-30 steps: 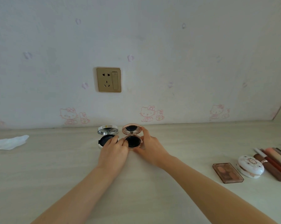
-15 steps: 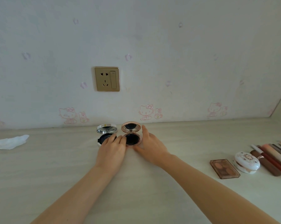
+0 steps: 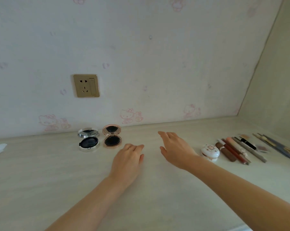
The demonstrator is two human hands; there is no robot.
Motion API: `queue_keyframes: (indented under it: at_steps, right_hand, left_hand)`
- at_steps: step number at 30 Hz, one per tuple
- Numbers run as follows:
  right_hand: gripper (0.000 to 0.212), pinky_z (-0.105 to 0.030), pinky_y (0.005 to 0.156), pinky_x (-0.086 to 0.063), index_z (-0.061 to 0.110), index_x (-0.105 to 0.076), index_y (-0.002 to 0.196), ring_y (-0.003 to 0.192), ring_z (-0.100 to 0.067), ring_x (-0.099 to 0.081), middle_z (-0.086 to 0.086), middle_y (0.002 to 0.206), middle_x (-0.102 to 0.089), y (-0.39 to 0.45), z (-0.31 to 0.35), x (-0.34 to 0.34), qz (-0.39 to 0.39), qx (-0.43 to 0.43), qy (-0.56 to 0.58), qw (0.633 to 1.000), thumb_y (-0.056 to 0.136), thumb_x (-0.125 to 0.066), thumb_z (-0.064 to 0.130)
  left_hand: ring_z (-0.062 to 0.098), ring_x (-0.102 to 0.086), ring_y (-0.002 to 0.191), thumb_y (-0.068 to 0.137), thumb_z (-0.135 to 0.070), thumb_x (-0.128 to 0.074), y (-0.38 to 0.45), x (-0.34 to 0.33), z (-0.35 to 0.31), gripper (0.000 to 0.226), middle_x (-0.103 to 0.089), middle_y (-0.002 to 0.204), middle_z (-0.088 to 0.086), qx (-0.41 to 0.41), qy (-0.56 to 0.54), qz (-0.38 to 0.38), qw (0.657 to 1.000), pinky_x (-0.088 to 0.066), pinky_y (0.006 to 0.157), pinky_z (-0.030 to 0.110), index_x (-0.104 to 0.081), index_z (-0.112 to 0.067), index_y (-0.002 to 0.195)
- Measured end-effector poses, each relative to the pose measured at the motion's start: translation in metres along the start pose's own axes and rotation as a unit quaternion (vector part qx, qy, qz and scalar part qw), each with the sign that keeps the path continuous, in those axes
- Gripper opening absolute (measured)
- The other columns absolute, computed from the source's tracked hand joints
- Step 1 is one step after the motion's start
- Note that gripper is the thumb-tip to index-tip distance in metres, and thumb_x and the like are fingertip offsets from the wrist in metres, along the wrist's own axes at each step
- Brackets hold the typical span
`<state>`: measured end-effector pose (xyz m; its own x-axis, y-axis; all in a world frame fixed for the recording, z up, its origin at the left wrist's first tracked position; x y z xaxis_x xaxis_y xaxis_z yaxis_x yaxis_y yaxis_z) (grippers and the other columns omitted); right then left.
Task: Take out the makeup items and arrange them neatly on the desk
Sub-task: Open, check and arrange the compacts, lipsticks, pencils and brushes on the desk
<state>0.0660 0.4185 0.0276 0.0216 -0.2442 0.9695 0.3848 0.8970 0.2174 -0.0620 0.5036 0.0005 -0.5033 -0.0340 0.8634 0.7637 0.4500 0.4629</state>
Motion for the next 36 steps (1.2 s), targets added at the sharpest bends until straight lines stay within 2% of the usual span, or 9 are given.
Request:
queue_keyframes:
  at_steps: [3,7,12,17,20,24,27,32,36]
  right_hand:
    - [0.053,-0.033,0.102,-0.038,0.014,-0.023,0.147,0.133,-0.022,-0.035,-0.005,0.139,-0.047,-0.018,-0.028,0.017,-0.007,-0.025,0.004,1.0,0.098,-0.042,0.025]
    - [0.052,-0.037,0.104,-0.038,0.017,-0.025,0.147,0.134,-0.021,-0.035,-0.004,0.141,-0.046,-0.048,-0.078,0.036,0.001,-0.072,0.018,0.997,0.098,-0.042,0.024]
    - [0.058,-0.037,0.108,-0.024,0.024,-0.027,0.145,0.133,-0.019,-0.038,0.004,0.144,-0.043,-0.07,-0.132,0.038,0.051,-0.094,-0.009,0.994,0.091,-0.047,0.032]
    - [0.062,-0.034,0.107,-0.028,0.023,-0.033,0.144,0.128,-0.025,-0.045,0.0,0.139,-0.05,-0.073,-0.158,0.033,0.085,-0.104,-0.055,0.99,0.085,-0.05,0.03]
    - [0.056,-0.035,0.103,-0.029,0.025,-0.038,0.135,0.119,-0.025,-0.05,0.003,0.129,-0.057,-0.064,-0.17,0.018,0.105,-0.091,-0.083,0.987,0.082,-0.047,0.041]
    - [0.041,-0.038,0.098,-0.033,0.033,-0.045,0.104,0.099,-0.022,-0.056,0.012,0.1,-0.06,-0.055,-0.18,0.006,0.123,-0.084,-0.094,0.984,0.077,-0.04,0.063]
    - [0.054,-0.04,0.097,-0.033,0.036,-0.046,0.109,0.095,-0.015,-0.052,0.02,0.1,-0.056,-0.052,-0.178,0.003,0.132,-0.071,-0.109,0.983,0.074,-0.031,0.075]
    - [0.041,-0.043,0.099,-0.031,0.039,-0.046,0.115,0.102,-0.017,-0.052,0.017,0.106,-0.058,-0.047,-0.182,0.003,0.148,-0.07,-0.096,0.982,0.081,-0.046,0.064]
    - [0.035,-0.045,0.098,-0.032,0.037,-0.045,0.11,0.101,-0.018,-0.054,0.018,0.099,-0.056,-0.044,-0.183,0.004,0.127,-0.065,-0.055,0.988,0.082,-0.052,0.057]
  left_hand:
    - [0.012,-0.037,0.13,0.097,-0.027,-0.046,0.005,-0.013,-0.033,0.043,-0.057,0.13,-0.005,-0.008,-0.055,0.009,0.998,-0.041,0.098,0.028,-0.045,-0.02,0.139]
    - [0.012,-0.035,0.132,0.094,-0.031,-0.053,0.016,-0.032,-0.082,0.047,-0.053,0.135,-0.003,-0.003,-0.135,0.041,0.99,-0.037,0.103,0.029,-0.045,-0.021,0.139]
    - [0.012,-0.035,0.131,0.085,-0.036,-0.062,0.033,-0.057,-0.126,0.056,-0.05,0.137,-0.007,0.004,-0.2,0.058,0.978,-0.036,0.104,0.027,-0.048,-0.02,0.137]
    - [0.013,-0.029,0.134,0.081,-0.04,-0.067,0.049,-0.081,-0.15,0.07,-0.046,0.14,-0.005,0.005,-0.205,0.086,0.975,-0.032,0.104,0.025,-0.04,-0.016,0.141]
    - [0.019,-0.037,0.128,0.079,-0.044,-0.067,0.06,-0.087,-0.157,0.064,-0.054,0.129,0.001,-0.008,-0.163,0.078,0.983,-0.035,0.101,0.028,-0.048,-0.013,0.132]
    - [0.023,-0.046,0.117,0.077,-0.044,-0.066,0.073,-0.091,-0.164,0.05,-0.064,0.109,0.003,-0.026,-0.133,0.067,0.989,-0.041,0.092,0.032,-0.058,-0.011,0.115]
    - [0.02,-0.047,0.112,0.076,-0.043,-0.067,0.079,-0.096,-0.165,0.041,-0.064,0.099,0.0,-0.024,-0.15,0.093,0.984,-0.043,0.086,0.032,-0.06,-0.013,0.103]
    - [0.019,-0.049,0.111,0.075,-0.041,-0.071,0.087,-0.106,-0.159,0.038,-0.063,0.099,0.002,-0.002,-0.191,0.108,0.976,-0.047,0.084,0.037,-0.062,-0.015,0.1]
    - [0.015,-0.046,0.116,0.077,-0.042,-0.072,0.091,-0.105,-0.158,0.041,-0.062,0.105,0.0,-0.016,-0.201,0.1,0.974,-0.045,0.088,0.033,-0.062,-0.016,0.107]
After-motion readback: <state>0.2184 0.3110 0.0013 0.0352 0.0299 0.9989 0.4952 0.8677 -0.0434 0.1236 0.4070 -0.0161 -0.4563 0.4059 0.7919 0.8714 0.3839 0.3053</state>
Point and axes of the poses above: each hand's wrist, its own y-axis towards the middle knuckle, its own x-axis out of the back of the hand, z = x × y, the point moved 6 cm from there along y, towards the middle knuckle
